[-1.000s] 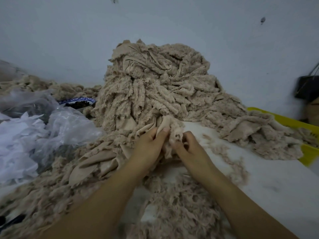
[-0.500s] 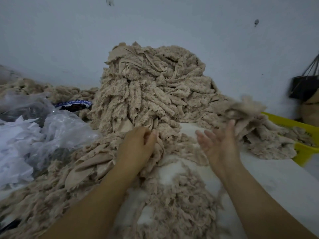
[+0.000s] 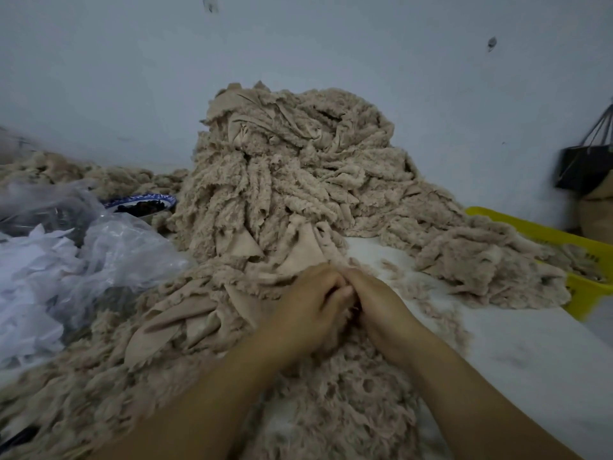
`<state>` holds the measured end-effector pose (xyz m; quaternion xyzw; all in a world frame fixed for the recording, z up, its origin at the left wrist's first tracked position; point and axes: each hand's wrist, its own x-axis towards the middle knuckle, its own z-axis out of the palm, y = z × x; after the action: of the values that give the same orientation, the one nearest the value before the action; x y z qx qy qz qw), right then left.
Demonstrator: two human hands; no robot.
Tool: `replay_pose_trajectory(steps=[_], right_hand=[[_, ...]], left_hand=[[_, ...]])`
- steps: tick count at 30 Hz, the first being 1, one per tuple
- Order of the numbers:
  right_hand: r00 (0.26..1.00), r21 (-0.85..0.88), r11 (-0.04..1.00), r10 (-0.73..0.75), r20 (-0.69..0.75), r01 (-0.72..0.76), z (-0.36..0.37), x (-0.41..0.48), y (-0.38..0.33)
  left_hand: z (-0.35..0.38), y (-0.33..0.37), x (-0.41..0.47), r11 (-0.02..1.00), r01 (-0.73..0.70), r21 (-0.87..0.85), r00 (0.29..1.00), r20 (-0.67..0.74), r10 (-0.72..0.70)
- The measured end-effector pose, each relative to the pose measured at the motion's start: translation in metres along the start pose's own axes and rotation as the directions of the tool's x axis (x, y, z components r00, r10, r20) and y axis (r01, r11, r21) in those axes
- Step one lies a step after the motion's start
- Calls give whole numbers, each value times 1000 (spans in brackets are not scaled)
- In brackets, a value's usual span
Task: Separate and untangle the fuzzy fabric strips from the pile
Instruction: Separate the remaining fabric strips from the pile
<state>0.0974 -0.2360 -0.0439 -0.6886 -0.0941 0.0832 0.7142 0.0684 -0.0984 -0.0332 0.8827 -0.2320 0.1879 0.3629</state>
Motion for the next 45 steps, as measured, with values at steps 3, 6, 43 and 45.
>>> replay_pose_trajectory(steps=[3, 6, 43, 45], right_hand=[[982, -113, 993, 18, -190, -40, -4, 0, -3], [949, -309, 951, -89, -302, -9, -7, 1, -5], [985, -352, 926, -88, 148, 136, 18, -21, -2], [991, -253, 959, -114, 71, 129, 17, -16, -5]], left_hand=[[6, 3, -1, 996, -37, -84, 996, 77, 44], [3, 1, 1, 997, 14, -73, 996, 92, -7], [-24, 4, 17, 10, 394, -919, 684, 287, -671], [-14, 9, 14, 308, 433, -847, 751, 150, -643]])
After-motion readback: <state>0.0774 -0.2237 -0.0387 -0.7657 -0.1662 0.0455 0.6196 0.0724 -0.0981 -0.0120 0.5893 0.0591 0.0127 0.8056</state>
